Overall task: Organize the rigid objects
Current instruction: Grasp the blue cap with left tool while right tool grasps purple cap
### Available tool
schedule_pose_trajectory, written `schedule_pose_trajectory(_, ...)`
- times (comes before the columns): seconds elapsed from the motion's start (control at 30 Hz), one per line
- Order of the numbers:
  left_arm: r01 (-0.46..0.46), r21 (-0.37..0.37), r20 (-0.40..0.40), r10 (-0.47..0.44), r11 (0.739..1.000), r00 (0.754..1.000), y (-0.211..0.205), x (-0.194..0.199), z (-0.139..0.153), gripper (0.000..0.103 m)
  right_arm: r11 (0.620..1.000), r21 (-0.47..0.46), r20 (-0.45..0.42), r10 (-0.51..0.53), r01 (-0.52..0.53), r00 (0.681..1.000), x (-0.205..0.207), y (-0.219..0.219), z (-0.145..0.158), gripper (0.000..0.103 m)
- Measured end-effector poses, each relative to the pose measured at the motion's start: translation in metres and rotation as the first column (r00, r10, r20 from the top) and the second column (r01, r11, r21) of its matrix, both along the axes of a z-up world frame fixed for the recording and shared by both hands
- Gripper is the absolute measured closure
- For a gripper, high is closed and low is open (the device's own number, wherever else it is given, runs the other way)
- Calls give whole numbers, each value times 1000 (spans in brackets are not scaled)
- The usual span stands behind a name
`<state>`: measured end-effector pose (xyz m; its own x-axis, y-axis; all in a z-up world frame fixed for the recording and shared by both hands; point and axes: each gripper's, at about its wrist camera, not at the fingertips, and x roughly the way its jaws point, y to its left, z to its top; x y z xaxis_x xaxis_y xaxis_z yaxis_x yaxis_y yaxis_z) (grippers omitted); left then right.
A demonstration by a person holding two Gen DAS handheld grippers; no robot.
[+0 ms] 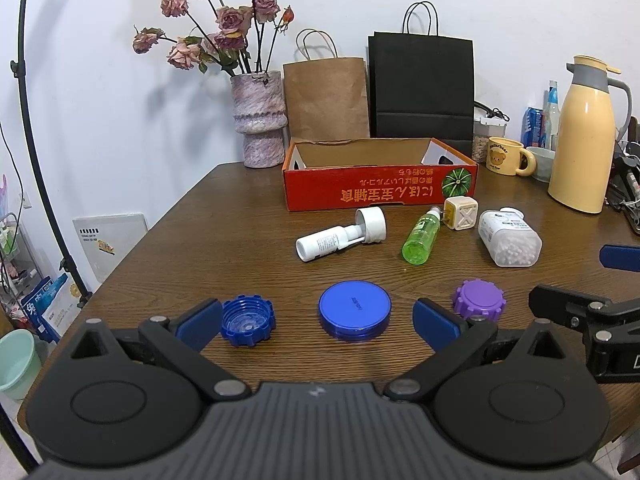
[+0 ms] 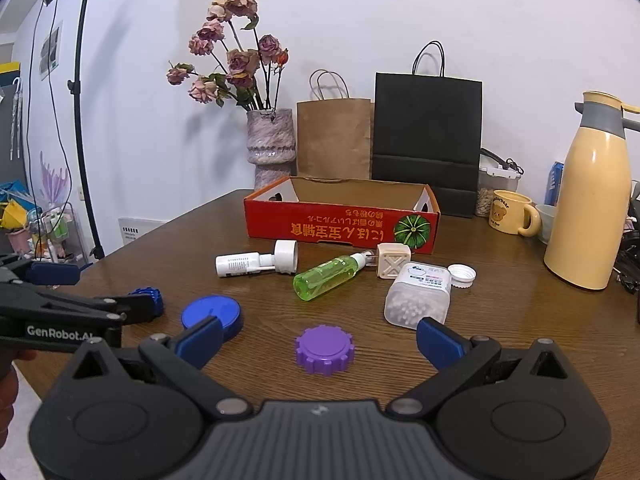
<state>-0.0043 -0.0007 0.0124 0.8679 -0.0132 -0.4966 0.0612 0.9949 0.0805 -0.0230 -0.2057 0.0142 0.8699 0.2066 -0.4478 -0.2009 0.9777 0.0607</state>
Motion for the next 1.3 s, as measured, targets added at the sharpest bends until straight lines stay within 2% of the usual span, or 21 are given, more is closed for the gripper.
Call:
schedule_pose_trajectory(0.47,-7,-28,-6,7,1000,1000,12,7,-11,0,1000,-2,-39,13,-13,999,14,6,-14,0)
schedule_pose_trajectory(0.83,-61,-32,-36,60,998,998,36,19,-27,0,1000,-28,-108,10,-13,994,41,15,-35,3)
schedule_pose_trajectory(1.17,-108,-21,-64,107,994,992,60,35,-38,0,997,-75,-182,-17,3,983,78,23,-57,20)
schedule_pose_trajectory(1.3,-112,-17,-74,110,994,991,67,42,-41,0,998,-69,-203,-18,4,979,87,22,-62,32)
